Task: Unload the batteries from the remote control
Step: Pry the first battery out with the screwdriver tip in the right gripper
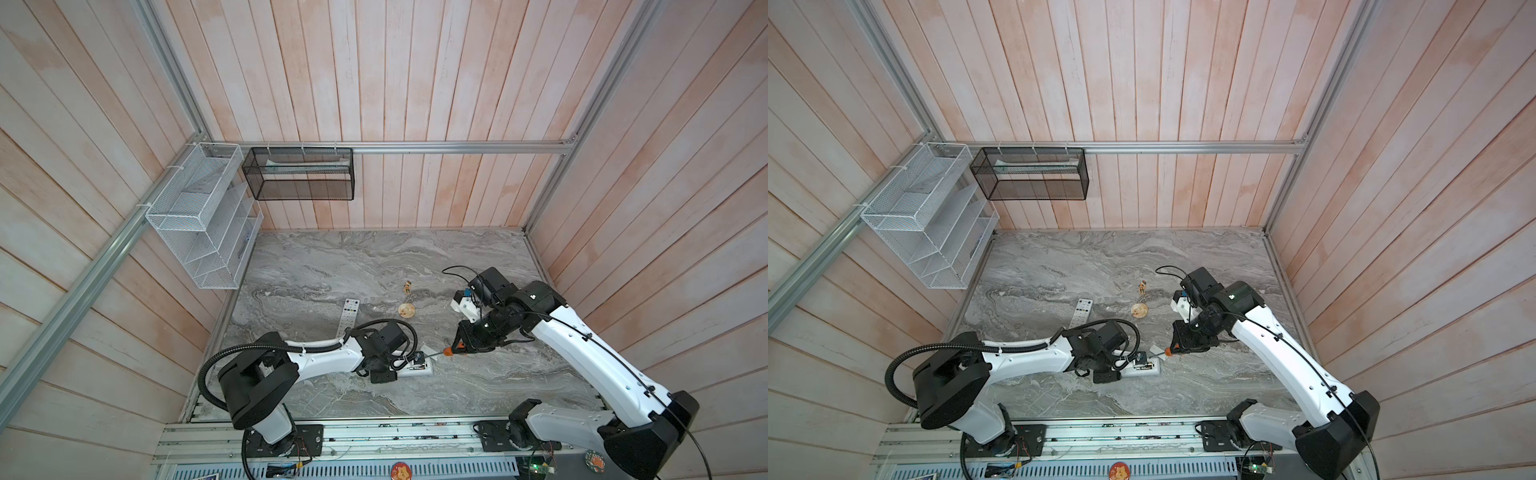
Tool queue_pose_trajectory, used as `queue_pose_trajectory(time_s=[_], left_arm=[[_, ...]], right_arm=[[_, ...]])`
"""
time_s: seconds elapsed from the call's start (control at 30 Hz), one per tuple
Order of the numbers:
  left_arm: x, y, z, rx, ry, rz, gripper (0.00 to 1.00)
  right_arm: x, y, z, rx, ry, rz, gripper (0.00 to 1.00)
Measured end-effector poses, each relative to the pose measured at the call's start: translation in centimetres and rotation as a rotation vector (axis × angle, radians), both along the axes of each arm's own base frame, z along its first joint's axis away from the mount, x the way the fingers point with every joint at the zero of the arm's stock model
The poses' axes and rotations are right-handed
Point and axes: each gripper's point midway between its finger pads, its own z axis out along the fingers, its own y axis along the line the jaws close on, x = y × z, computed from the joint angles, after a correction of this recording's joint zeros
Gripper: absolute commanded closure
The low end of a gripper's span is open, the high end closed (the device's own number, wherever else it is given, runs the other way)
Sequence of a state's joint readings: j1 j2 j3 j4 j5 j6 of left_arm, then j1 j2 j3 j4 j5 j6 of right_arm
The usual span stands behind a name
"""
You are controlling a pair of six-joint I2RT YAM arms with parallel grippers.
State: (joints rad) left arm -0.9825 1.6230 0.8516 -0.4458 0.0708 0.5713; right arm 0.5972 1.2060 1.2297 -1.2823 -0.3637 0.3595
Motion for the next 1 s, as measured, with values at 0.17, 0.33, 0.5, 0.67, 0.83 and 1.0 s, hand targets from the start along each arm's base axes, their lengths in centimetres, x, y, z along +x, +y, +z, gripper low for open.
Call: queue_pose_trajectory(time_s=[0.17,0.33,0.5,0.67,0.83,1.0], left_arm=[[0.0,0.0,0.0,0.001,0.001,0.0,0.81],[0.0,0.0,0.0,0.003,0.002,0.0,0.81],[0.0,0.0,0.0,0.004,0.003,0.0,0.82],[0.0,0.0,-0.1,0.009,0.006,0.0,0.82],[0.0,0.0,-0.1,0.01,0.007,0.0,0.82],[0.0,0.0,-0.1,0.01,0.007,0.0,0.82]], right_arm=[[-0.5,-0.3,-1.2,-0.021,0.016,0.028,1.0],[-0.8,-0.7,-2.1,-0.04,0.028,0.044,1.0],[-0.7,-0.6,-2.7,-0.041,0.027,0.049,1.0],[-0.4,-0.6,-3.0,-0.044,0.011,0.054,1.0],[0.0,-0.6,-3.2,-0.044,-0.009,0.058,1.0],[0.0,-0.5,-3.4,-0.042,-0.011,0.064,1.0]])
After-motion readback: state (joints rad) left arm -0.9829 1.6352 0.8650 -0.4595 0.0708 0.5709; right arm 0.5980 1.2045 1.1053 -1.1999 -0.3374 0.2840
